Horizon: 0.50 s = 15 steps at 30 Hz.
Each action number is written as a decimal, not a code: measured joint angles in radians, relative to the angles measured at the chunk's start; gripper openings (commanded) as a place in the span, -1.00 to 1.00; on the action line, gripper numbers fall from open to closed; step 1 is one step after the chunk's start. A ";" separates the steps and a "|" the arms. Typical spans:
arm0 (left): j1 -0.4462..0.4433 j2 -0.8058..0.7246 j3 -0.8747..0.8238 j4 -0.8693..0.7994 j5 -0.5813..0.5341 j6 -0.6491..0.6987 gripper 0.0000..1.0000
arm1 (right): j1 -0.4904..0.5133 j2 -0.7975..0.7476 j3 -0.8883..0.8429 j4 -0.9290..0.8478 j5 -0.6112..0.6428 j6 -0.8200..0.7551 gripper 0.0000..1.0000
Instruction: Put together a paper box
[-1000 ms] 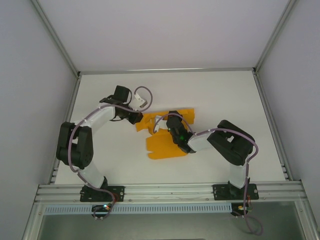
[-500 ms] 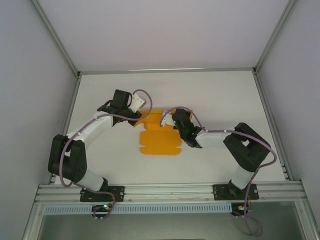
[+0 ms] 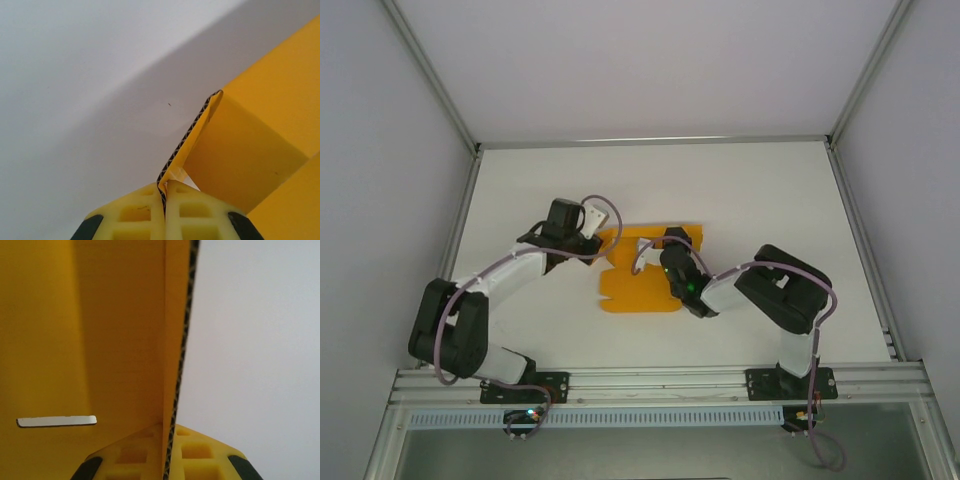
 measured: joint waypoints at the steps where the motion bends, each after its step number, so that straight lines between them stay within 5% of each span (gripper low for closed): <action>1: -0.006 -0.012 -0.012 0.005 -0.005 -0.009 -0.75 | 0.005 0.005 0.000 0.013 0.011 -0.011 -1.00; 5: -0.023 -0.029 -0.025 0.012 -0.012 -0.039 -0.04 | 0.013 0.008 0.002 0.026 0.015 -0.037 -1.00; 6: -0.024 -0.032 -0.025 0.010 -0.016 -0.047 0.34 | 0.013 0.008 0.003 0.026 0.013 -0.041 -1.00; 9: -0.027 -0.054 -0.022 -0.009 -0.043 -0.076 0.99 | 0.013 0.008 0.007 0.023 0.011 -0.047 -1.00; 15: 0.052 -0.180 -0.014 -0.042 -0.076 -0.178 1.00 | 0.005 0.008 0.007 0.021 -0.007 -0.051 -1.00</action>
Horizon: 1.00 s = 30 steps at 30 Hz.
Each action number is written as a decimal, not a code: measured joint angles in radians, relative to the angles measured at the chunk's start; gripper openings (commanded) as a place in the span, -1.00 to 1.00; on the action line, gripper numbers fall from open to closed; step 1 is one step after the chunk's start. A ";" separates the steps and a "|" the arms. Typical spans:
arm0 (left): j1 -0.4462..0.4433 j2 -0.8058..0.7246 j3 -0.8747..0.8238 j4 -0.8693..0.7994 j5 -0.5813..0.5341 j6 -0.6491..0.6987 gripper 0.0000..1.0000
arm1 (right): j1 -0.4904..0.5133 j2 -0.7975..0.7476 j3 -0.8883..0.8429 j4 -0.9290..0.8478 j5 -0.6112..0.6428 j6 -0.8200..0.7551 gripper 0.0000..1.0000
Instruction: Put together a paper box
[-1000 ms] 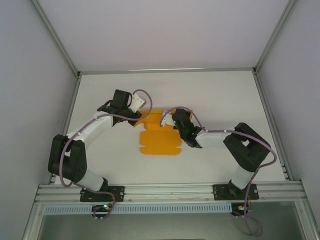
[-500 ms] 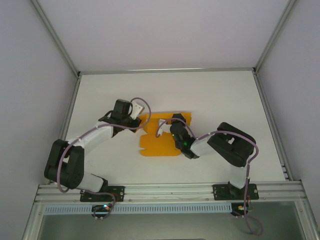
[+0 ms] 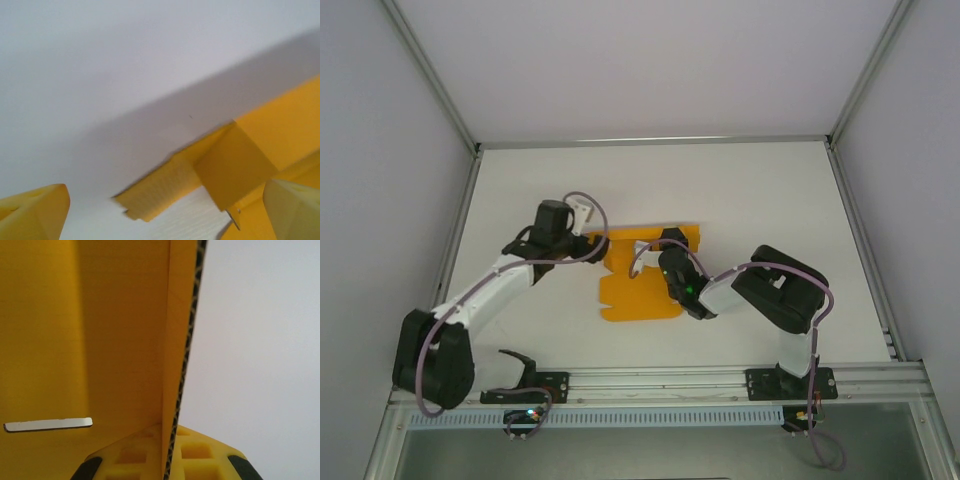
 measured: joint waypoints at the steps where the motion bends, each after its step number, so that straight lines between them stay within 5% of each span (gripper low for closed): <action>1: 0.031 -0.018 0.003 -0.001 -0.006 -0.023 1.00 | -0.001 0.000 0.000 0.000 -0.003 0.000 -1.00; 6: 0.191 0.018 0.057 -0.037 -0.033 -0.128 1.00 | -0.002 0.000 0.000 0.002 -0.014 -0.001 -1.00; 12: 0.245 0.250 0.140 -0.097 0.018 -0.156 0.86 | -0.007 0.000 0.002 0.000 -0.019 0.000 -1.00; 19: 0.236 0.322 0.131 -0.095 0.218 -0.138 0.30 | -0.015 0.000 0.009 -0.019 -0.029 0.012 -1.00; 25: 0.159 0.187 0.007 0.001 0.439 -0.111 0.02 | -0.021 0.000 0.010 -0.033 -0.030 0.027 -1.00; 30: 0.100 0.156 -0.025 0.019 0.507 -0.103 -0.11 | -0.027 0.000 0.013 -0.034 -0.029 0.031 -1.00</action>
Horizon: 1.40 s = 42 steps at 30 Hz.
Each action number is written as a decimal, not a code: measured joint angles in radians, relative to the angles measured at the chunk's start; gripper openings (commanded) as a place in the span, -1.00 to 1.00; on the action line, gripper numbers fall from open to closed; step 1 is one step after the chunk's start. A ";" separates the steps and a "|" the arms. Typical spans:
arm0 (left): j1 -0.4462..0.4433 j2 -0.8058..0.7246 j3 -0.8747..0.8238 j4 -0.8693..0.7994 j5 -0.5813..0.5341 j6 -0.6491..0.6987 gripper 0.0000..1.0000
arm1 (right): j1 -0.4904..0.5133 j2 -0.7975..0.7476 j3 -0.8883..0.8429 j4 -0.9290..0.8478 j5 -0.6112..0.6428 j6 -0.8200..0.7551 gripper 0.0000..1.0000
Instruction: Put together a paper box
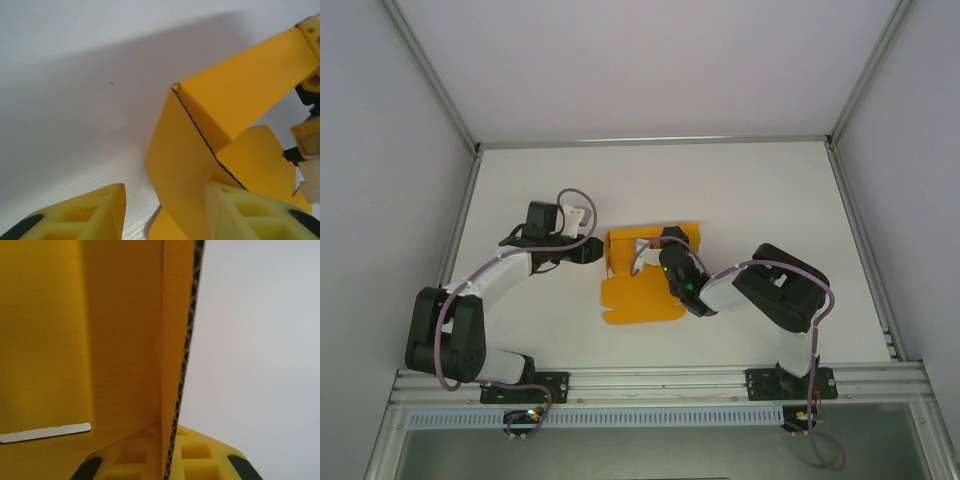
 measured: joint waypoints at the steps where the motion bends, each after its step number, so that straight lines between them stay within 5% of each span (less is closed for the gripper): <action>1: -0.005 0.000 -0.005 0.003 0.005 0.000 -0.13 | -0.001 0.000 0.000 0.000 0.000 0.000 -1.00; 15: -0.137 0.062 -0.016 0.060 -0.015 0.048 0.00 | -0.009 0.000 -0.012 0.061 0.011 -0.012 -1.00; 28: -0.164 0.151 -0.042 0.264 -0.098 0.060 -0.17 | -0.014 0.005 -0.082 0.220 0.032 -0.073 -1.00; 31: -0.170 0.151 -0.091 0.318 -0.135 0.059 0.03 | -0.003 0.009 -0.105 0.254 0.044 -0.082 -1.00; 42: -0.195 0.158 -0.143 0.503 -0.229 0.140 0.24 | 0.014 0.005 -0.109 0.209 0.065 -0.021 -1.00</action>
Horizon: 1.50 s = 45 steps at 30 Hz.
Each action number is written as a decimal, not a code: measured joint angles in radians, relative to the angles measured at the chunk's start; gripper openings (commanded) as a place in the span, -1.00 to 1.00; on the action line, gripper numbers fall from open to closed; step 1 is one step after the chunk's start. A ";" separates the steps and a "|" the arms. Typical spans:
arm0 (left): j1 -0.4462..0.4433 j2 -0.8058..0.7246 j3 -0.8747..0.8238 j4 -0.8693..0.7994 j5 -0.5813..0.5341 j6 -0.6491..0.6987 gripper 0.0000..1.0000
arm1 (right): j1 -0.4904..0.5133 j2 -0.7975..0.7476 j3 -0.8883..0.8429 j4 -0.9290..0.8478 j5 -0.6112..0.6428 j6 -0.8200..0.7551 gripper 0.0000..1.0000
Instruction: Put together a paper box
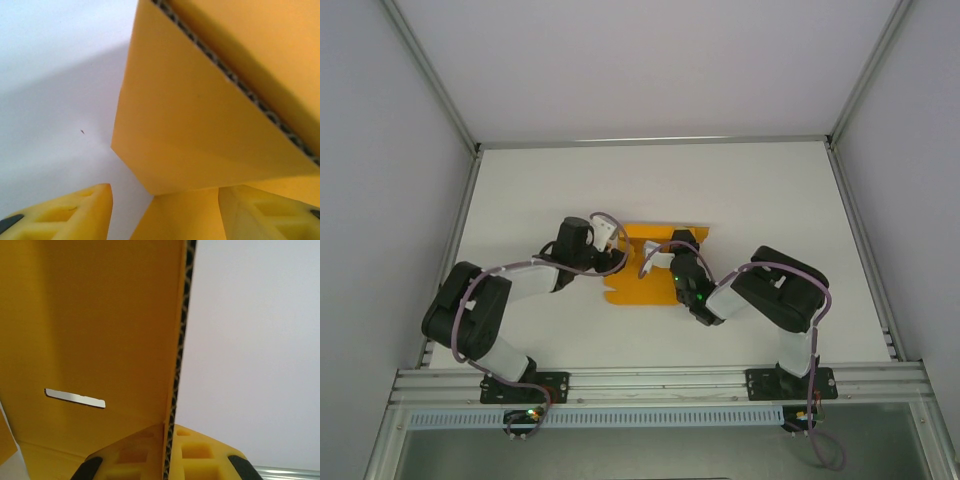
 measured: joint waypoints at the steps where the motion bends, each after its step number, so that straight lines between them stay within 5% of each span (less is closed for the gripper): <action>1: -0.001 0.007 0.000 0.012 -0.001 0.012 0.28 | 0.000 0.000 0.001 -0.001 0.002 0.003 -1.00; 20: -0.026 0.124 0.045 0.157 -0.011 0.134 0.33 | -0.046 -0.083 0.089 -0.348 -0.025 0.154 -1.00; 31: -0.024 0.205 0.128 0.157 0.035 0.083 -0.23 | -0.067 -0.084 0.129 -0.441 -0.016 0.198 -1.00; 41: -0.051 0.211 0.140 0.153 -0.082 -0.019 -0.67 | -0.068 -0.084 0.134 -0.454 0.002 0.223 -1.00; 45: -0.058 0.216 0.139 0.167 -0.092 -0.030 -0.15 | -0.068 -0.084 0.134 -0.459 0.003 0.243 -1.00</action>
